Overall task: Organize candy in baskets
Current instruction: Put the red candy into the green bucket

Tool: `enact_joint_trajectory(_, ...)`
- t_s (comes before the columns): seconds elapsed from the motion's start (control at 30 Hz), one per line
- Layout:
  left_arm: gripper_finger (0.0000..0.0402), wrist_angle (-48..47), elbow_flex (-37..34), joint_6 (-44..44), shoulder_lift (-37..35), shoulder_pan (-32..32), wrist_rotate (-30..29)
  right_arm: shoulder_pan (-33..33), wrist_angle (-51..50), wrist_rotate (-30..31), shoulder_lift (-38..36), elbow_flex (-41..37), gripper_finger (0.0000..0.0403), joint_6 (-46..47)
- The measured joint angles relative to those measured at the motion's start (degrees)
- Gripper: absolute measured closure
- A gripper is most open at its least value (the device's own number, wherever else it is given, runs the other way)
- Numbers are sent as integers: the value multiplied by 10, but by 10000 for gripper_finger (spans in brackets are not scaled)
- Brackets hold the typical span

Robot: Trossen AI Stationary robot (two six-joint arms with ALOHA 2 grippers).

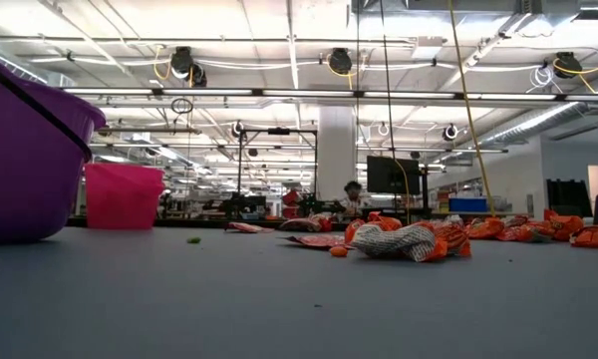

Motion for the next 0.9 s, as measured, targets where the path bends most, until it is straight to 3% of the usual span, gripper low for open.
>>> enact_joint_trajectory(0.2, 266, 5, 0, 0, -7, 5, 0, 0, 0, 0, 0, 0, 232, 0)
enact_joint_trajectory(0.3, 247, 29, 0, 8, -23, 12, -29, 0, 0, 0, 0, 0, 232, 0)
enact_joint_trajectory(0.53, 235, 54, 0, 108, -62, 45, -175, 0, 1, 0, 0, 0, 232, 0)
enact_joint_trajectory(0.63, 235, 68, 0, 184, -65, 64, -254, 0, 1, 0, 0, 0, 232, -2)
enact_joint_trajectory(0.9, 235, 133, 0, 382, -50, 133, -397, 0, 1, 0, 0, 0, 232, -5)
